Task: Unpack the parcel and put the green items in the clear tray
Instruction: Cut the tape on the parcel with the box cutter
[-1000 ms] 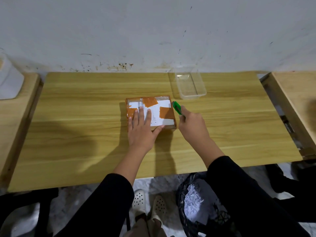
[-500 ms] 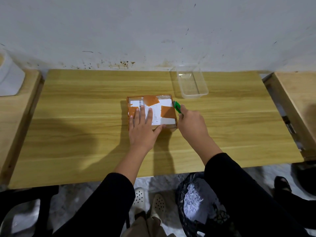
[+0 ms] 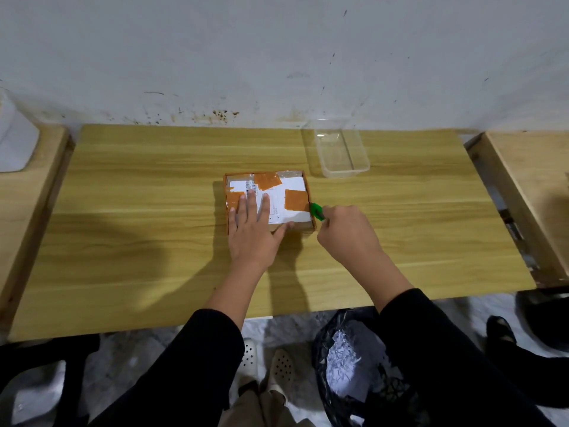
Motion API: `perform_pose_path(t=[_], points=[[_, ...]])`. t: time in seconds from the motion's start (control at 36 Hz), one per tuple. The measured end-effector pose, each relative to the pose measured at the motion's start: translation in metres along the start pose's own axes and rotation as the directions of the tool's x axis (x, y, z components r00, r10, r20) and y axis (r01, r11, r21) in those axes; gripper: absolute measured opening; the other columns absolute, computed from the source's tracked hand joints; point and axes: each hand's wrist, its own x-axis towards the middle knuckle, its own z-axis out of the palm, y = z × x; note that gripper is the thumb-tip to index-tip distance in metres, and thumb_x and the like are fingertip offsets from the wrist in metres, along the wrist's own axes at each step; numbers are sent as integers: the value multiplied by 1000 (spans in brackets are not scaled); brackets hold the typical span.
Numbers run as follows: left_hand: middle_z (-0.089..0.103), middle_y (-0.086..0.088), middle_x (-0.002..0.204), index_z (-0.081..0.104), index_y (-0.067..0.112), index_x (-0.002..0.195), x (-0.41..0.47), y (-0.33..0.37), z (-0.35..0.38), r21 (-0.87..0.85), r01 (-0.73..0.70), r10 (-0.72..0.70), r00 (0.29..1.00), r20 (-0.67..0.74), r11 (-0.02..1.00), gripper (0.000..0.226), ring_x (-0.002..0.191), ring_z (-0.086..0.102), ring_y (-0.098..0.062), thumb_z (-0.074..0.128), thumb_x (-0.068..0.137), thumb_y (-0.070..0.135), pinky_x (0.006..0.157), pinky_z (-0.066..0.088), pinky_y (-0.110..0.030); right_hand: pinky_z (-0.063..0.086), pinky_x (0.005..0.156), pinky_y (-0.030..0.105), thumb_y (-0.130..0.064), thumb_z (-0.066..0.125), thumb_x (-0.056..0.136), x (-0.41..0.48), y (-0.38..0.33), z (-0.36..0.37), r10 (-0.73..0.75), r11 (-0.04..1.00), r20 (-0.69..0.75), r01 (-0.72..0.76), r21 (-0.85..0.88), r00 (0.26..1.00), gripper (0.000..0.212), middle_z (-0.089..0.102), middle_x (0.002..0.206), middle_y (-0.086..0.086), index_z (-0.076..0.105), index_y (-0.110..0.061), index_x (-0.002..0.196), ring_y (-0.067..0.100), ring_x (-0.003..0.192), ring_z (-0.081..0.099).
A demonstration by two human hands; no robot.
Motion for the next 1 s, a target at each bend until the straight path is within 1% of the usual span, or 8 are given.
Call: perform_pose_path(t=[0.22, 0.31, 0.42, 0.5, 0.69, 0.86, 0.94, 1.0], points=[[-8, 0, 159, 3, 27, 150, 0, -4, 2, -32, -20, 19, 1000, -23, 999, 78, 146, -9, -18, 20, 87, 70, 119, -6, -39, 43, 47, 33, -8, 46, 87, -19, 24, 10, 49, 952, -187, 10, 305, 981, 34, 66, 71, 21, 63, -12, 117, 35, 56, 55], [-6, -1, 159, 5, 27, 150, -1, -5, 2, -36, -37, 36, 999, -40, 999, 74, 146, -9, -17, 19, 89, 67, 119, -6, -38, 36, 41, 28, -13, 49, 91, -18, 31, 16, 164, 843, -237, -11, 538, 957, 37, 68, 71, 15, 56, -14, 128, 20, 44, 44], [-1, 0, 159, 9, 28, 149, 0, -18, 1, 3, -95, 95, 994, -57, 995, 73, 147, -4, -16, 14, 88, 68, 119, -3, -37, 33, 41, 15, -27, 55, 92, -1, 32, 26, 311, 673, -186, -78, 735, 932, 39, 56, 59, -3, 55, -12, 128, 11, 48, 41], [2, 3, 159, 11, 30, 149, 4, -38, -5, 46, -181, 183, 982, -45, 982, 76, 147, -2, -13, 6, 83, 68, 118, -1, -35, 37, 45, 22, -25, 53, 93, 11, 28, 37, 346, 556, -86, -130, 821, 934, 38, 56, 60, -2, 54, -14, 130, 10, 47, 44], [23, 1, 155, 28, 22, 145, 32, -101, -28, 117, -356, 360, 933, -20, 927, 75, 143, 16, -12, -4, 90, 60, 115, 4, -30, 36, 44, 25, -9, 33, 100, 34, 21, 57, 208, 359, 163, -230, 905, 965, 46, 51, 71, 1, 28, -19, 145, 15, 52, 39], [24, -10, 154, 36, 10, 142, 47, -122, -26, 32, -240, 241, 952, -189, 970, 61, 144, 18, -24, 26, 93, 46, 114, 20, -45, 37, 55, 27, -5, 30, 100, 56, 10, 74, 109, 273, 244, -265, 925, 964, 48, 53, 79, 2, 23, -20, 146, 15, 63, 44], [13, -19, 156, 28, 3, 144, 48, -117, -21, -193, -38, -21, 956, -294, 980, 63, 145, 8, -31, 37, 94, 40, 116, 16, -46, 35, 58, 25, -4, 30, 100, 78, 5, 86, 138, 309, 204, -238, 921, 969, 48, 55, 79, -1, 24, -18, 146, 15, 67, 43], [-1, -16, 158, 15, 5, 148, 51, -110, -20, -394, 105, -213, 947, -241, 913, 65, 146, -2, -28, 39, 97, 38, 118, 12, -41, 34, 53, 20, -5, 31, 100, 94, 1, 91, 169, 334, 181, -229, 914, 969, 48, 57, 82, -4, 25, -18, 146, 17, 71, 42]])
